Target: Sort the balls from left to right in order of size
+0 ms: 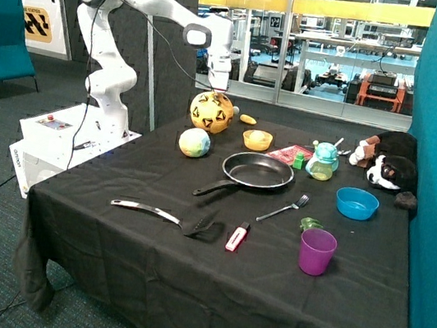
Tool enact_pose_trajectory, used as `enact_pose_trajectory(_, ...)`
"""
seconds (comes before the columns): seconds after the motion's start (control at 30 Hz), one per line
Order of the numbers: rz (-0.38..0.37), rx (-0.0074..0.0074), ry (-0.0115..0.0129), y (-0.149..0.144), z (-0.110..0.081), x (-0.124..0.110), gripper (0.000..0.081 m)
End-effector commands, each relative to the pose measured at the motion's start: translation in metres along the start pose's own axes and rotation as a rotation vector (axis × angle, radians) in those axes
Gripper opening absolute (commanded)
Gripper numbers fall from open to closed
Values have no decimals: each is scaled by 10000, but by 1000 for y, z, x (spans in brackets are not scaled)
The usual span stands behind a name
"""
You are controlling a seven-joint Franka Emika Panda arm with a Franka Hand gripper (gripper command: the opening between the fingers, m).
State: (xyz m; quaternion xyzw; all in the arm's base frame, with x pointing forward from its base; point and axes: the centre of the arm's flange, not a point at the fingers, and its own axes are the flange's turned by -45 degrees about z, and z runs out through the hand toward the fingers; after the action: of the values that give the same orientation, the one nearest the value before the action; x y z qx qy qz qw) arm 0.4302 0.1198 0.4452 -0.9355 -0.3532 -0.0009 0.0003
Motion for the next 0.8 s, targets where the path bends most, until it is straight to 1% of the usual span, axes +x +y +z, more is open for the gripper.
enact_pose_trajectory(0.0, 94, 0, -19, 5, 12, 5, 0)
enact_pose_trajectory(0.2, 147, 0, -19, 8, 16, 5, 0)
enact_pose_trajectory(0.77, 112, 0, -19, 5, 30, -2, 0)
